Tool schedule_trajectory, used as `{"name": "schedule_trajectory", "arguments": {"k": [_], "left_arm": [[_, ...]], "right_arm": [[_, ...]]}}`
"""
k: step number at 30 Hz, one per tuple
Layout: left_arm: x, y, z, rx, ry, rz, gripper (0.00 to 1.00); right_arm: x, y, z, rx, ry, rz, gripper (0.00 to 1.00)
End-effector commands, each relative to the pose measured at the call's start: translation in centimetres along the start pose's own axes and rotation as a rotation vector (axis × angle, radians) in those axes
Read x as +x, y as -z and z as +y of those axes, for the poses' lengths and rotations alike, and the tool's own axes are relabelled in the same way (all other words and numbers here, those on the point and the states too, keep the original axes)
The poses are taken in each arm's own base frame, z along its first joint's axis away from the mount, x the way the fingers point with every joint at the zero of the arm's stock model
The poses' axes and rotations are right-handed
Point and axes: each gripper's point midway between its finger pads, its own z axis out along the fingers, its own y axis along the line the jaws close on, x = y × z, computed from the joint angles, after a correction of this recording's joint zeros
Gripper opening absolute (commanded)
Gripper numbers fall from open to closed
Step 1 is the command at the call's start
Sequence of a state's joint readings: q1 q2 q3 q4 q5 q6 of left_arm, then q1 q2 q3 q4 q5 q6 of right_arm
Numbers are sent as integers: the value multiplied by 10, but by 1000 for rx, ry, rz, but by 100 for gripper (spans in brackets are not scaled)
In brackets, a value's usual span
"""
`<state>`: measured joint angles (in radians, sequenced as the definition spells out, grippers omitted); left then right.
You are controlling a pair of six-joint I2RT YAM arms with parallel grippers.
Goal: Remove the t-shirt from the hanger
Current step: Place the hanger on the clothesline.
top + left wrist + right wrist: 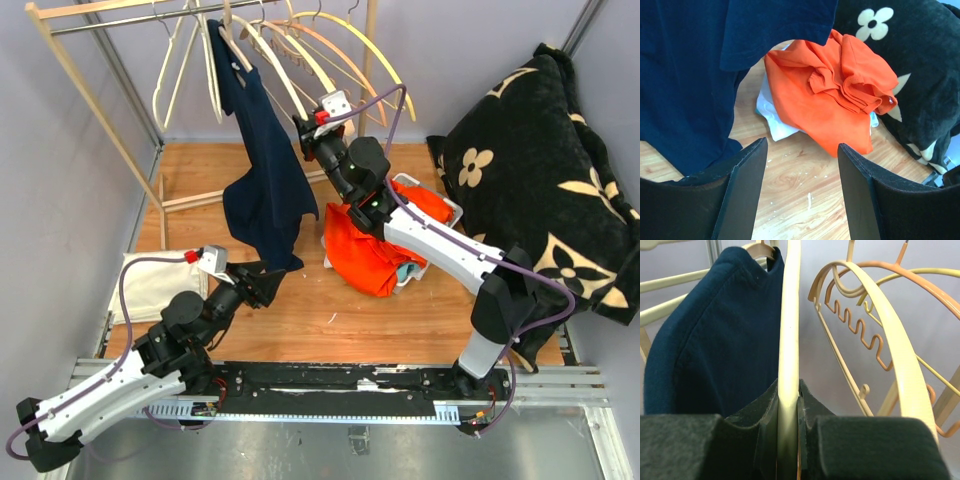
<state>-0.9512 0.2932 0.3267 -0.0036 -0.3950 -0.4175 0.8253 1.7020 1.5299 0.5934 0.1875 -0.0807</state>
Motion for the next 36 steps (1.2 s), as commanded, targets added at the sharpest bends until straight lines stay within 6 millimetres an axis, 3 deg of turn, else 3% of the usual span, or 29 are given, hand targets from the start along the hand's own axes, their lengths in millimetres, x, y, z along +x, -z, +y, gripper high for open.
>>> {"name": "schedule_trajectory", "arguments": {"k": [1, 10, 21, 29, 36], "left_arm": [[-1, 2, 5, -21, 10, -13, 63], [-8, 6, 8, -35, 9, -35, 63], [-11, 7, 9, -41, 14, -42, 63], [-17, 8, 8, -44, 12, -51, 63], [-22, 6, 9, -73, -4, -42, 63]], "right_arm": [[-42, -13, -4, 28, -14, -125, 1], [-30, -28, -2, 33, -22, -109, 1], [-15, -26, -8, 54, -29, -62, 2], [-17, -12, -15, 67, -20, -27, 41], [-49, 9, -20, 48, -14, -56, 45]]}}
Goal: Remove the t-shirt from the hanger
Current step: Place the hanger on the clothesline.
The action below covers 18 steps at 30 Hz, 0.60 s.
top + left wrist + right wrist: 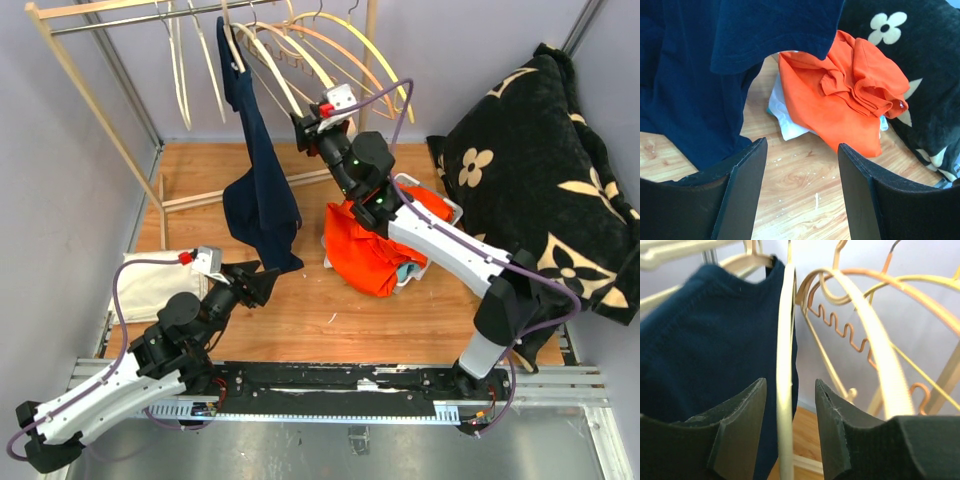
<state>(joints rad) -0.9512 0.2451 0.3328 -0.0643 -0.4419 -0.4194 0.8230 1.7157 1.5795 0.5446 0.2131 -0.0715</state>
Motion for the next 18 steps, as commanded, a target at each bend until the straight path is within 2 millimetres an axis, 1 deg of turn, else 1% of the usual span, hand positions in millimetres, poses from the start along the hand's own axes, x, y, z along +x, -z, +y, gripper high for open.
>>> {"name": "schedule_trajectory", "arguments": {"k": [1, 5, 9, 10, 12, 15, 18], "left_arm": [[-19, -1, -1, -35, -7, -25, 63], [-24, -3, 2, -69, -17, -23, 64], [-28, -7, 1, -88, -21, -23, 65], [-28, -8, 1, -89, -23, -22, 64], [-30, -9, 0, -94, -25, -22, 64], [-30, -12, -1, -97, -26, -19, 64], [-28, -14, -1, -103, -28, -14, 64]], "right_arm": [[-52, 17, -16, 17, -9, -77, 46], [-71, 31, -15, -11, -15, -95, 48], [-88, 42, -9, -54, -26, -93, 48], [-97, 42, -6, -70, -30, -97, 48], [-106, 43, -1, -94, -29, -87, 47], [-115, 41, 11, -139, -30, -79, 47], [-119, 40, 24, -180, -26, -62, 47]]}}
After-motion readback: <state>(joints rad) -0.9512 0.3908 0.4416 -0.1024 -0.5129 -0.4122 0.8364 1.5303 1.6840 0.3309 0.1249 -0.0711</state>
